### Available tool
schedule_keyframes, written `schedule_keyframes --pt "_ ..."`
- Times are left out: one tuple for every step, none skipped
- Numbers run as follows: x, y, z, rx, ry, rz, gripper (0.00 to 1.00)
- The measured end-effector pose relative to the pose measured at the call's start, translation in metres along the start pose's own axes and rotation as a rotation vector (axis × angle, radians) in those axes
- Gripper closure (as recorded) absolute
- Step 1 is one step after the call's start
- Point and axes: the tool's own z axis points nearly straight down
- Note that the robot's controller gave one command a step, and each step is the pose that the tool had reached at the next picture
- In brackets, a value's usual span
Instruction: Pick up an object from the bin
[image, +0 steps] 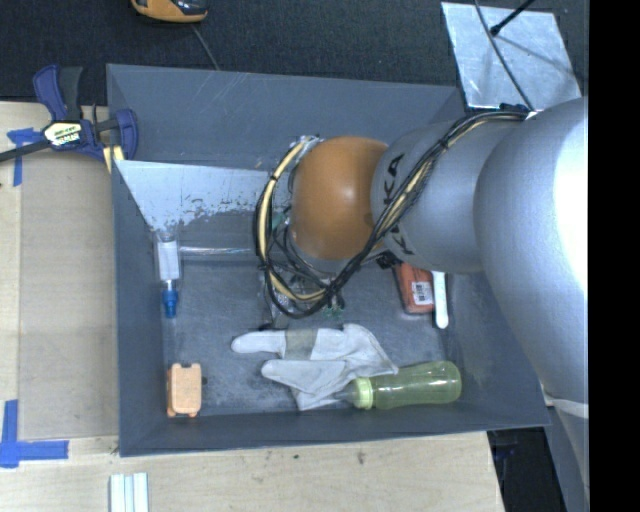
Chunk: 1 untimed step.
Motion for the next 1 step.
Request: schedule_keyframes --pt "-0.0005 0.0000 -0.0004 0.000 -0.001 0.001 0.00"
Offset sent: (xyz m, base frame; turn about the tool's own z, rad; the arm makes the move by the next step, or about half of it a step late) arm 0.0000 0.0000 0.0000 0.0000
